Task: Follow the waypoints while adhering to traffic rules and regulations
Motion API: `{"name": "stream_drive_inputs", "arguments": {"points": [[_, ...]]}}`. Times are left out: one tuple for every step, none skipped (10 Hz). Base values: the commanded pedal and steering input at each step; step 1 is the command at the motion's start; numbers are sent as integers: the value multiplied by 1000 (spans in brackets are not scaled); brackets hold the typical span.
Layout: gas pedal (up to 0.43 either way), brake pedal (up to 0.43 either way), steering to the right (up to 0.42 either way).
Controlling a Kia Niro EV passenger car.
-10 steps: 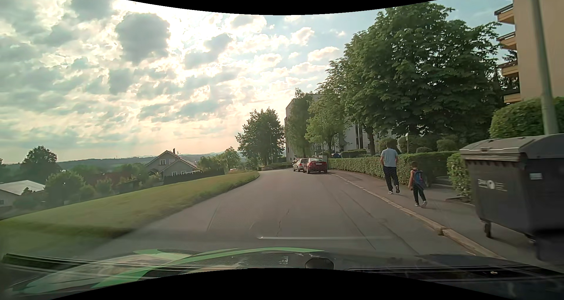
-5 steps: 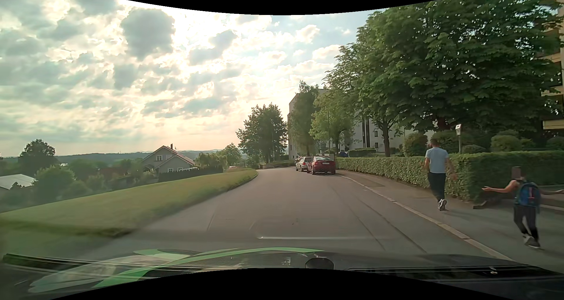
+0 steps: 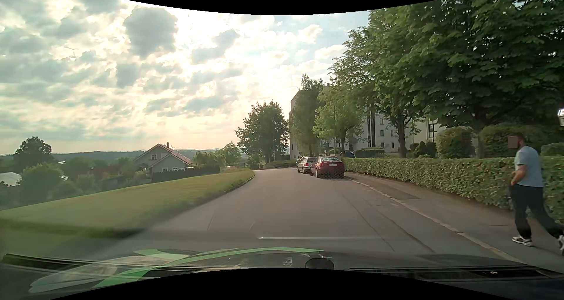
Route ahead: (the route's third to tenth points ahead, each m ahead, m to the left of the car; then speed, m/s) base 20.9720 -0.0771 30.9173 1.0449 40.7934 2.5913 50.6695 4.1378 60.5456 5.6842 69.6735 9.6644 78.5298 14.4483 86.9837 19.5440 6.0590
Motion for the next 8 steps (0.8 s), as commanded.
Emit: {"name": "stream_drive_inputs", "arguments": {"points": [[0,0,-10],[0,0,-9],[0,0,-9],[0,0,-9],[8,0,-9],[20,0,-9],[59,0,-9],[87,0,-9]]}}
